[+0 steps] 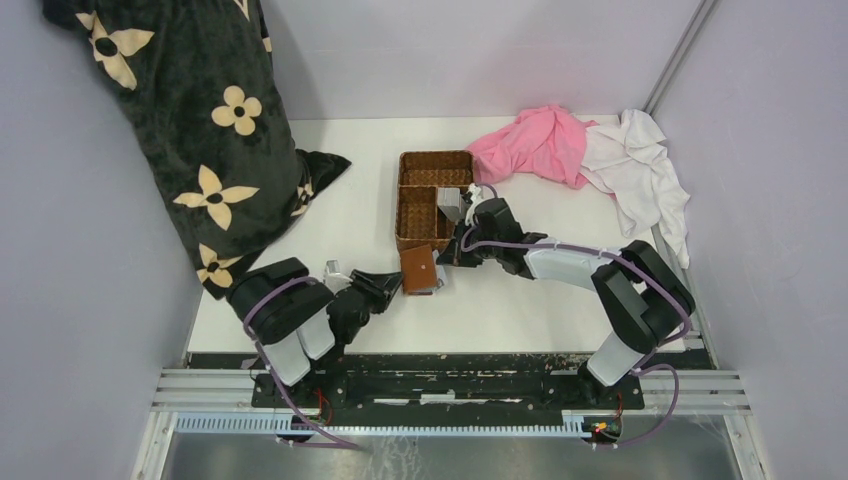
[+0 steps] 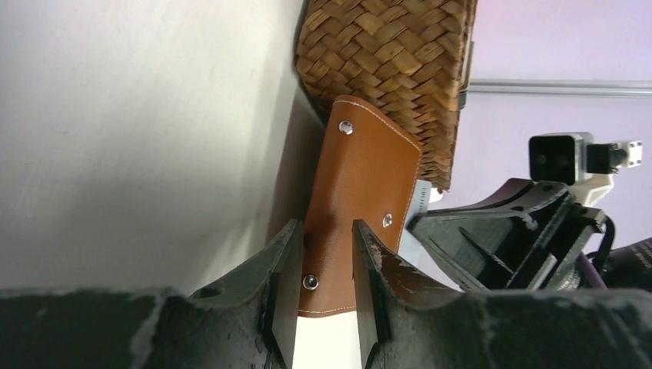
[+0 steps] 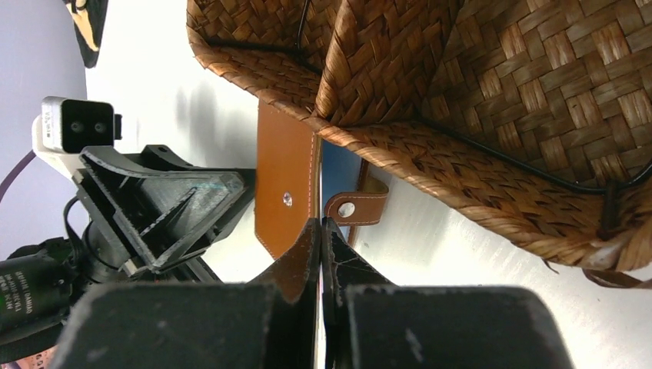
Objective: Put the credit cards into the card holder
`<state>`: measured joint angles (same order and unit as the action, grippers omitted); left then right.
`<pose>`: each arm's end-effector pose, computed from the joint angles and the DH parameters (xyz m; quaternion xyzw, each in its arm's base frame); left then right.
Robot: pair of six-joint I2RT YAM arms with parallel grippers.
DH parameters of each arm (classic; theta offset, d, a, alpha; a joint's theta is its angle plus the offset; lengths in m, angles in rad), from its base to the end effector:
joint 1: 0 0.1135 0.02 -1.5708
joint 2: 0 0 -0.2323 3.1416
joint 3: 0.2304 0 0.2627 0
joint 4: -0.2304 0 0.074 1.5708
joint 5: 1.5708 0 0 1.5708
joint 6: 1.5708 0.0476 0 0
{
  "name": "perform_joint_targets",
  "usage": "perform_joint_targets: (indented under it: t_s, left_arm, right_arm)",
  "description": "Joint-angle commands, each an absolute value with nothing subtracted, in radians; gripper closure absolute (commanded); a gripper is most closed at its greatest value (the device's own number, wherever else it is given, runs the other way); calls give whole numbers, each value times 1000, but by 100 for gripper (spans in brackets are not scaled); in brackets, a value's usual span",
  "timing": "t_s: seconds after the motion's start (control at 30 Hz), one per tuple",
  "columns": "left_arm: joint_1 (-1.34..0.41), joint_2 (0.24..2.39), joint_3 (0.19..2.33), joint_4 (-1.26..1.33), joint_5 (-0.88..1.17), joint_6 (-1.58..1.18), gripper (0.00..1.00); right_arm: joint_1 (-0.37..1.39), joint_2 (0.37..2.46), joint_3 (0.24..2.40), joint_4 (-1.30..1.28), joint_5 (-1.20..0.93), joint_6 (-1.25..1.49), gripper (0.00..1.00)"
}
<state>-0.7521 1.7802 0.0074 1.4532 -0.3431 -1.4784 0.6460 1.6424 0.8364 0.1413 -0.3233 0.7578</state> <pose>0.1486 -0.1171 0.0408 -0.3772 0.7111 -0.4573 0.3781 0.2710 0.2232 0.1287 -0.0208 0.8899 0.3894 0.2365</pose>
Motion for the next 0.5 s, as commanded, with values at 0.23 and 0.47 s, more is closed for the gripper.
perform_joint_targets:
  t_s: [0.23,0.47]
  left_arm:
    - [-749,1363,52,731,-466,-1398,72]
    - [-749,1451,69,751,-403,-1376,83]
  right_arm:
    - [649,1671,923,187,-356,753,99]
    - [652,1680,934,214,-371,775,99]
